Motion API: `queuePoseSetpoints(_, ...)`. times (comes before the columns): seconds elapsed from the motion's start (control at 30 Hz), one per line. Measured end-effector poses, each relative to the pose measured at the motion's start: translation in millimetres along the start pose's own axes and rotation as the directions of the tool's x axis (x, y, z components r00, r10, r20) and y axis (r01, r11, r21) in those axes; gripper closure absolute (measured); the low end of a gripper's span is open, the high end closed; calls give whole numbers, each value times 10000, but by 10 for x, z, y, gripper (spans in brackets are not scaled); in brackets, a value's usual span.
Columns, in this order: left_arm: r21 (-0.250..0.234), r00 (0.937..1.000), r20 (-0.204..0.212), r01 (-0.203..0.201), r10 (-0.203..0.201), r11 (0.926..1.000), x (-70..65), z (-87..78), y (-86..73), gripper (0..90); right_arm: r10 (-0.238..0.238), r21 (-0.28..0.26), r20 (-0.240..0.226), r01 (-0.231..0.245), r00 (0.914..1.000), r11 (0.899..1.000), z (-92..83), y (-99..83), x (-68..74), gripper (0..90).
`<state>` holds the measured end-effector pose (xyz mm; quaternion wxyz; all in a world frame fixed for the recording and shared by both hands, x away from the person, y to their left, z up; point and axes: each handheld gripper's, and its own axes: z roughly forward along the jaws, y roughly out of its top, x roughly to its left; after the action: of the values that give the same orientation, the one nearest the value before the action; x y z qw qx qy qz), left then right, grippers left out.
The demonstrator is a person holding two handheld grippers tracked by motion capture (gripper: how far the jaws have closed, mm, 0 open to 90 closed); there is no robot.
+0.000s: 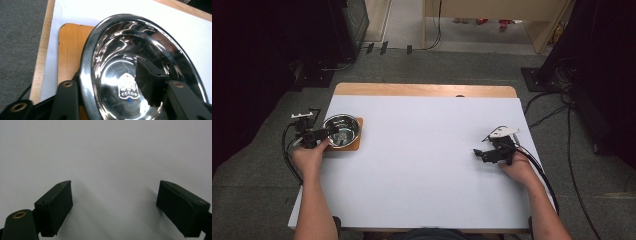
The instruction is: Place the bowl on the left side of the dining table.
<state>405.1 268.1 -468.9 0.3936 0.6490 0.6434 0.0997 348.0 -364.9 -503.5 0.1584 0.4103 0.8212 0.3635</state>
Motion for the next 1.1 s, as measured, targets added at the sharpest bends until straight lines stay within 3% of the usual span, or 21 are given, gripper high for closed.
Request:
queuePoseSetpoints(0.53, 216, 9997, 245, -11, 6, 9998, 3, 58, -7, 369, 2, 1, 2, -2, 10000, 10000, 0, 0, 0, 130)
queuePoseSetpoints(0.83, 398, 10000, -27, 60, -59, 9992, 16, 65, -10, 363, -3, 1, 1, 3, 10000, 10000, 0, 0, 0, 130)
queuePoseSetpoints(1.1, 201, 9999, -147, 94, -91, 9998, 28, -21, 5, 364, 1, 1, -1, -1, 10000, 10000, 0, 0, 0, 130)
